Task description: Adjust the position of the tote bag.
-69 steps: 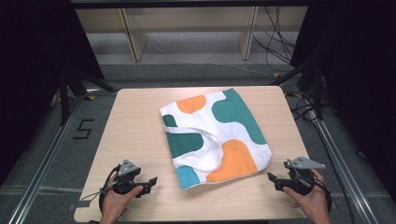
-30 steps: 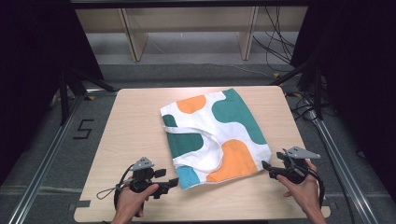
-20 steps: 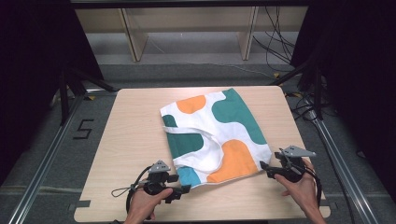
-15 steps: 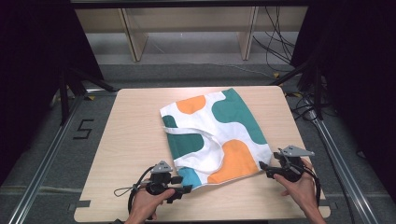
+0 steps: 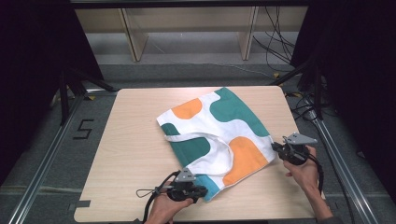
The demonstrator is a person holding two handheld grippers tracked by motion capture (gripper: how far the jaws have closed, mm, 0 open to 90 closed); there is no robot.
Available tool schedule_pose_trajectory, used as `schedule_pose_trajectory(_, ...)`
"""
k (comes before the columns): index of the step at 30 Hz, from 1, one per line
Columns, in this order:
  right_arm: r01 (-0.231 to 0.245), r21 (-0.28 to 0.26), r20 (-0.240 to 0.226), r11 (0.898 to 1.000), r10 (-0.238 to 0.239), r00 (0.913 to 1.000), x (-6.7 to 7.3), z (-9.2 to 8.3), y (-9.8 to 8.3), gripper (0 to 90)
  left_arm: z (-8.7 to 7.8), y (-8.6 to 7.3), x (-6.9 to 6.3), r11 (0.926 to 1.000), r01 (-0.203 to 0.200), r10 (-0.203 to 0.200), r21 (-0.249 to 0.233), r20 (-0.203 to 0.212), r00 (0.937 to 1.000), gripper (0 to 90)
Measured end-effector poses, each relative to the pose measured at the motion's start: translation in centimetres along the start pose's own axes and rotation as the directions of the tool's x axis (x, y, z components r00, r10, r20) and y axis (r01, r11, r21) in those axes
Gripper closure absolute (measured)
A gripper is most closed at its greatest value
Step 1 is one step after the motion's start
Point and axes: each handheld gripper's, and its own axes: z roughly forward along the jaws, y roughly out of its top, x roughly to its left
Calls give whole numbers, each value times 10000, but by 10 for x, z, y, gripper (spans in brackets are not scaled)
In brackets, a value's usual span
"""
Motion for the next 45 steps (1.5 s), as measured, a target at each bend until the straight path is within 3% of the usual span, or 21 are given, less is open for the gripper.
schedule_pose_trajectory(5, 180, 90, 593, 9998, -185, 9981, -26, 22, 13, 873, 23, 13, -18, 9995, -304, 297, 117, 536, 9981, 783)
schedule_pose_trajectory(7, 517, 99, 1270, 9986, -525, 9905, -39, 31, 20, 872, 30, 19, -21, 9989, -460, 453, 97, 579, 9973, 778)
schedule_pose_trajectory(12, 887, 243, 1689, 9958, -916, 9814, -49, 50, 33, 871, 34, 24, -26, 9976, -665, 645, 179, 944, 9934, 757)
schedule_pose_trajectory(14, 938, 220, 1656, 9953, -962, 9815, -53, 54, 36, 868, 28, 25, -24, 9961, -851, 829, 230, 863, 9928, 656)
schedule_pose_trajectory(15, 783, 212, 1527, 9967, -806, 9850, -56, 53, 36, 806, 14, 26, -18, 9916, -1246, 1230, 339, 454, 9914, 615)
schedule_pose_trajectory(18, -713, -22, 868, 9975, 712, 9937, -53, 39, 37, 561, -12, 26, 4, 9931, -1110, 1115, 372, -119, 9937, 505)
schedule_pose_trajectory(20, -1024, -181, 369, 9946, 1030, 9940, -44, 27, 37, 471, -31, 24, 24, 9944, -1030, 1050, 246, -1028, 9891, 432)
schedule_pose_trajectory(21, -764, 34, 122, 9971, 763, 9970, -36, 17, 38, 431, -41, 22, 36, 9932, -1122, 1160, 325, -1597, 9803, 410)
schedule_pose_trajectory(22, -764, 34, 122, 9971, 763, 9970, -36, 17, 38, 431, -41, 22, 36, 9932, -1122, 1160, 325, -1597, 9803, 386)
schedule_pose_trajectory(26, -268, 251, -356, 9993, 277, 9990, -5, -10, 36, 368, -80, 14, 89, 9942, -978, 1072, 442, -3697, 9230, 310)
schedule_pose_trajectory(27, -471, 292, -1573, 9985, 511, 9862, 14, -18, 33, 345, -89, 12, 110, 9986, -476, 522, 215, -4242, 9041, 271)
schedule_pose_trajectory(28, -491, 301, -1826, 9983, 537, 9817, 19, -20, 32, 344, -91, 11, 119, 9999, -105, 92, -4, -4531, 8914, 262)
schedule_pose_trajectory(29, -491, 301, -1826, 9983, 537, 9817, 19, -20, 32, 344, -91, 11, 119, 9999, -105, 92, -4, -4531, 8914, 247)
schedule_pose_trajectory(31, -707, 433, -2671, 9966, 797, 9604, 48, -31, 27, 320, -94, 12, 142, 9992, -184, 341, 359, -5091, 8601, 248)
schedule_pose_trajectory(34, -259, 551, -2595, 9981, 393, 9649, 57, -32, 22, 318, -91, 13, 154, 9995, 26, 140, 308, -5272, 8496, 255)
schedule_pose_trajectory(35, -343, 906, -3132, 9953, 612, 9477, 73, -35, 17, 317, -89, 15, 160, 9997, 177, -47, 192, -5340, 8455, 276)
schedule_pose_trajectory(36, -343, 906, -3132, 9953, 612, 9477, 73, -35, 17, 317, -88, 16, 163, 9996, 262, -173, 91, -5322, 8464, 276)
schedule_pose_trajectory(37, 187, 763, -2865, 9969, 40, 9581, 77, -34, 13, 317, -84, 19, 169, 9997, 230, -132, 111, -5482, 8362, 284)
schedule_pose_trajectory(38, 405, 922, -2590, 9949, -154, 9658, 77, -34, 11, 317, -84, 19, 169, 9997, 230, -132, 111, -5482, 8362, 294)
schedule_pose_trajectory(41, 228, 1100, -2680, 9937, 76, 9634, 83, -35, 7, 315, -80, 22, 181, 9996, 69, 102, 277, -5708, 8210, 318)
schedule_pose_trajectory(45, 437, 1134, -2785, 9926, -104, 9604, 83, -36, 2, 314, -70, 25, 195, 9993, 99, 119, 350, -5724, 8199, 331)
